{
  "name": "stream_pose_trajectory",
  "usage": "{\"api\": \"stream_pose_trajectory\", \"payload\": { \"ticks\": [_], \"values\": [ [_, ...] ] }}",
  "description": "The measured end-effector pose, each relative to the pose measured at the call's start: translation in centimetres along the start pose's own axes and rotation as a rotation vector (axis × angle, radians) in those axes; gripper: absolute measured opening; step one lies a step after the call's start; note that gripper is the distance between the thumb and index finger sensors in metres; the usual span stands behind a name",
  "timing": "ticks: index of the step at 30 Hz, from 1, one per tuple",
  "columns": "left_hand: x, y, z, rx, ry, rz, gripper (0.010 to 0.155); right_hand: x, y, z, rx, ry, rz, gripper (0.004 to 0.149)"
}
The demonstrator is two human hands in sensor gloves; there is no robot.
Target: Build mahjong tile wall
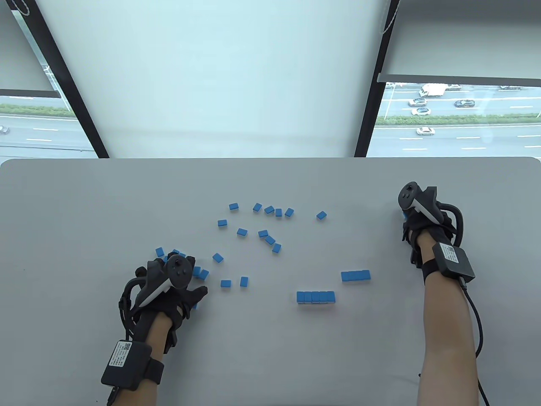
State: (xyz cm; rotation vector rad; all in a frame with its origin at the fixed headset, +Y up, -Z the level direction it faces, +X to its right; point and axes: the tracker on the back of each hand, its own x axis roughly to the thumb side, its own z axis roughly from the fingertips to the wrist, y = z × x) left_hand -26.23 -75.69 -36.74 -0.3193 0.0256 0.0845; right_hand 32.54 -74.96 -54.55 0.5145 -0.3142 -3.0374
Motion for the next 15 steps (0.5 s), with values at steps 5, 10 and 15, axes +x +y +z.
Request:
{"api": "stream_pose_trajectory", "payload": {
  "ticks": [5,10,15],
  "values": [
    [-0.07,-0.18,-0.22,-0.01,0.005,-0.011,0.086,-0.07,-0.14,-0.32,0.018,-0.012,-0.027,0.072],
    [-0.04,-0.18,-0.23,-0.009,0.004,-0.013,0.086,0.05,-0.02,-0.37,0.007,-0.026,-0.033,0.071],
    [-0.06,-0.13,-0.16,-0.007,0.005,-0.011,0.086,0.59,0.03,0.0,-0.011,-0.034,0.015,0.07]
  ]
}}
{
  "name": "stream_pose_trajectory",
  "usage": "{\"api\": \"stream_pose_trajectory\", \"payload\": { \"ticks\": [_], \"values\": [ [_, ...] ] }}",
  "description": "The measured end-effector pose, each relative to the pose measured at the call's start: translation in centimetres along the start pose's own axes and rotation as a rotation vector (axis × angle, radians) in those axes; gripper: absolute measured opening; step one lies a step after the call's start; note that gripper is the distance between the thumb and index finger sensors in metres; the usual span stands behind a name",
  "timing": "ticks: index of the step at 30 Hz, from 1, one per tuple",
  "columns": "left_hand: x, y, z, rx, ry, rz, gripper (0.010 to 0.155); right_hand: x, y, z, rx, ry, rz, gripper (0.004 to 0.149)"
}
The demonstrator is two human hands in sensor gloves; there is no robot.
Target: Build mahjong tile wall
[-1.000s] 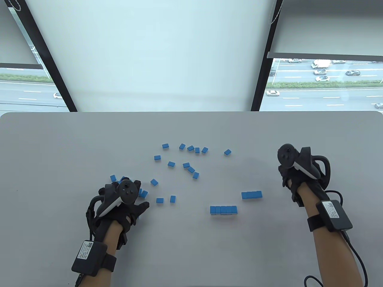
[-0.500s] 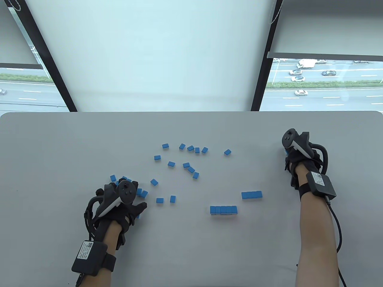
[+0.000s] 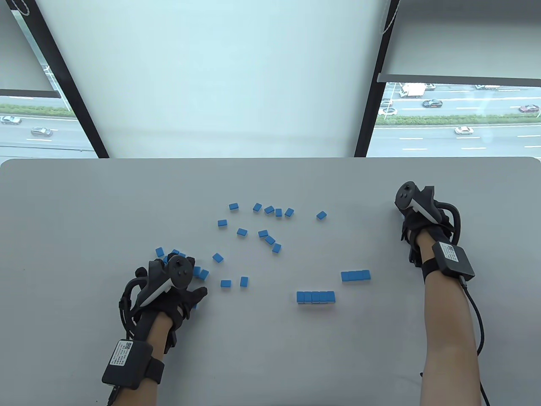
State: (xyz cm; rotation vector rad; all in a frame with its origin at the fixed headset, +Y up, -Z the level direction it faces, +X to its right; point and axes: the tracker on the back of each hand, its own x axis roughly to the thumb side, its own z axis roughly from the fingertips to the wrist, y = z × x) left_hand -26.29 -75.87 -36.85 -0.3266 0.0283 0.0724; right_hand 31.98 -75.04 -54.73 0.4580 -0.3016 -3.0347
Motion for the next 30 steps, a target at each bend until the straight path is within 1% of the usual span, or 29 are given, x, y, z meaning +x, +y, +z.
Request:
{"api": "stream_pose_trajectory", "payload": {
  "ticks": [6,11,15,24,28,30],
  "values": [
    [0.0,0.0,0.0,0.001,-0.002,0.002,0.086,0.3,0.2,0.4,-0.006,-0.008,0.049,0.066],
    [0.0,0.0,0.0,0.001,-0.002,0.001,0.086,0.4,0.2,0.7,-0.023,-0.013,0.079,0.058],
    [0.0,-0.1,0.0,-0.001,-0.003,0.002,0.086,0.6,0.1,0.8,-0.037,-0.014,0.095,0.058],
    [0.0,-0.1,0.0,-0.001,-0.001,0.008,0.086,0.7,0.4,0.9,-0.017,0.004,0.048,0.06],
    [0.0,-0.1,0.0,-0.004,-0.003,0.01,0.086,0.8,0.2,1.8,-0.017,-0.031,0.016,0.06],
    [0.0,-0.2,0.0,-0.006,-0.008,0.015,0.086,0.8,-0.4,2.9,-0.046,-0.065,-0.006,0.06]
  ]
}}
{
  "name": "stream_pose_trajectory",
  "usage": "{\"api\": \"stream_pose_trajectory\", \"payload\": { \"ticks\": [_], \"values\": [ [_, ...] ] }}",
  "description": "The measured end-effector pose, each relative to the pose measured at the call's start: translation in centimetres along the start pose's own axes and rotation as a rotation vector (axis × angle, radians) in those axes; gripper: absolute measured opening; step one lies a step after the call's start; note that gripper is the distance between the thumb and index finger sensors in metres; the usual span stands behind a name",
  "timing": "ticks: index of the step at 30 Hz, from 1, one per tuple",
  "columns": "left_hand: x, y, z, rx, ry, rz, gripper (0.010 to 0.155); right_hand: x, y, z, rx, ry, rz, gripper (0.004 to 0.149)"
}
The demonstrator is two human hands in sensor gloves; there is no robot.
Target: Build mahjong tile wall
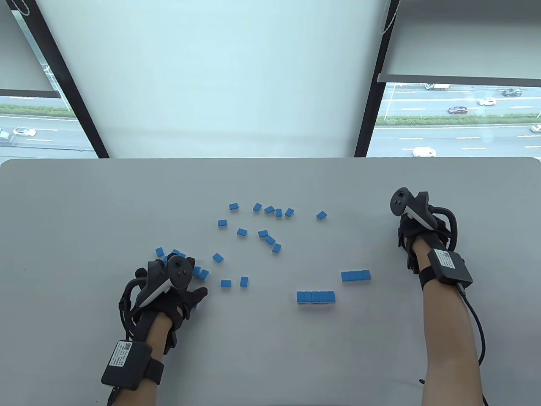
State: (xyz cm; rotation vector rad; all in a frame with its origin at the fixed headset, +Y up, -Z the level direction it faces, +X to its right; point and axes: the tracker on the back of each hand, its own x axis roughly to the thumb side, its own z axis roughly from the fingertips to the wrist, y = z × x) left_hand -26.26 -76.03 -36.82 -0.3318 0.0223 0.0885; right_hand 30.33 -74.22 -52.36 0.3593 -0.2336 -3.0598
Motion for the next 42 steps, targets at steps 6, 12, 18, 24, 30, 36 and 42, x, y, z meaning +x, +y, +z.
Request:
{"api": "stream_pose_trajectory", "payload": {
  "ticks": [6,12,18,24,30,36,42],
  "values": [
    [0.2,0.1,0.0,0.005,-0.018,0.01,0.086,0.8,-2.6,3.7,-0.087,-0.109,-0.029,0.059],
    [0.3,0.3,0.2,0.014,-0.031,0.029,0.086,1.9,-4.1,9.0,-0.172,-0.219,-0.081,0.059],
    [0.4,0.2,0.1,0.015,-0.05,0.047,0.086,3.0,-2.3,13.3,-0.177,-0.273,-0.086,0.059],
    [0.9,0.0,-0.1,0.007,-0.072,0.044,0.086,3.3,0.6,14.7,-0.15,-0.312,-0.071,0.058],
    [1.3,-0.4,-0.4,-0.009,-0.077,0.034,0.086,3.1,3.4,14.1,-0.075,-0.311,-0.096,0.056],
    [1.3,-0.5,-0.4,-0.018,-0.073,0.031,0.086,3.2,3.4,14.1,-0.084,-0.306,-0.104,0.055],
    [1.4,-0.4,-0.3,-0.019,-0.07,0.029,0.086,3.3,3.4,14.1,-0.087,-0.309,-0.099,0.055]
  ]
}}
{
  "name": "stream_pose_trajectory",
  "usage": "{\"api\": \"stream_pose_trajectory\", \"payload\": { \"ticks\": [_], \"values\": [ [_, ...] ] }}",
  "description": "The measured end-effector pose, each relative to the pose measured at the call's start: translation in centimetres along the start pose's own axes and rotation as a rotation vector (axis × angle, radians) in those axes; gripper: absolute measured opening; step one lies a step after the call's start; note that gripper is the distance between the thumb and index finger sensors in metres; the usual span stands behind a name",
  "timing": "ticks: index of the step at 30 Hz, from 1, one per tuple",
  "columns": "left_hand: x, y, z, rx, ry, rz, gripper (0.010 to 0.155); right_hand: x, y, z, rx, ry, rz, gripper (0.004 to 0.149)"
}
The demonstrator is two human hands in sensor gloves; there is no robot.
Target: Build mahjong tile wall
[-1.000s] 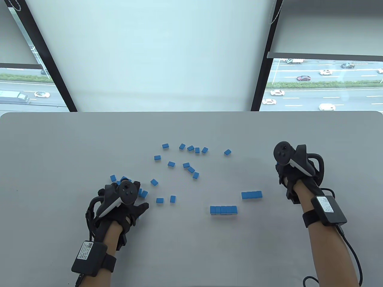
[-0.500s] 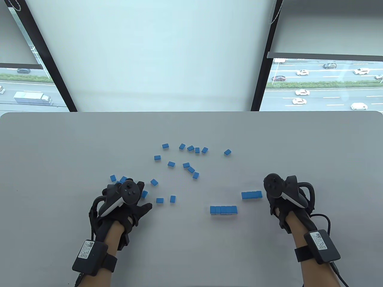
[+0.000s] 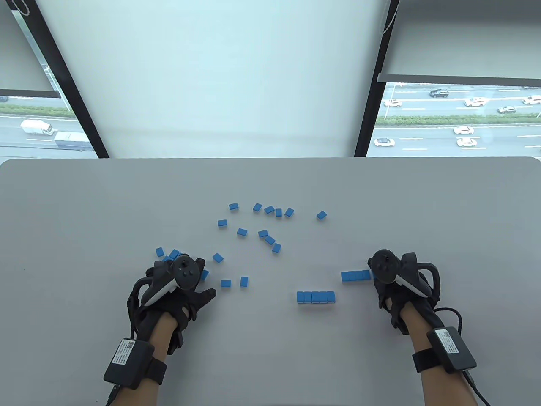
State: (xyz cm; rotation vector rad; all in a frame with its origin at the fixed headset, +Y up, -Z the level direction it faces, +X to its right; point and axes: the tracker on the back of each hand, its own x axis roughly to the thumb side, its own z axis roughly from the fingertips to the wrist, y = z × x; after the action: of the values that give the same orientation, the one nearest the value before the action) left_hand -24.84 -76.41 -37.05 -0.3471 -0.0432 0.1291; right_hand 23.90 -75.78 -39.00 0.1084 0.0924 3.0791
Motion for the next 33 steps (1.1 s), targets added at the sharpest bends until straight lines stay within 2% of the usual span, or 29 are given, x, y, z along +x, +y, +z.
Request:
{"api": "stream_pose_trajectory", "payload": {
  "ticks": [14,22,24,28,33],
  "values": [
    [-0.1,0.1,0.1,0.002,0.005,0.0,0.086,0.4,0.1,0.0,0.01,-0.014,0.021,0.055],
    [-0.1,0.3,0.2,0.012,0.003,-0.008,0.086,0.4,0.0,0.1,0.003,-0.003,0.003,0.06],
    [-0.1,0.5,0.3,0.02,-0.001,-0.005,0.086,0.5,-0.8,0.2,-0.006,0.016,-0.013,0.063],
    [-0.1,0.6,0.3,0.026,-0.007,-0.004,0.086,1.5,-3.0,0.0,-0.083,0.023,0.067,0.064],
    [-0.1,0.7,0.3,0.036,-0.012,-0.001,0.086,3.3,-5.3,-2.7,-0.079,0.049,0.131,0.065]
  ]
}}
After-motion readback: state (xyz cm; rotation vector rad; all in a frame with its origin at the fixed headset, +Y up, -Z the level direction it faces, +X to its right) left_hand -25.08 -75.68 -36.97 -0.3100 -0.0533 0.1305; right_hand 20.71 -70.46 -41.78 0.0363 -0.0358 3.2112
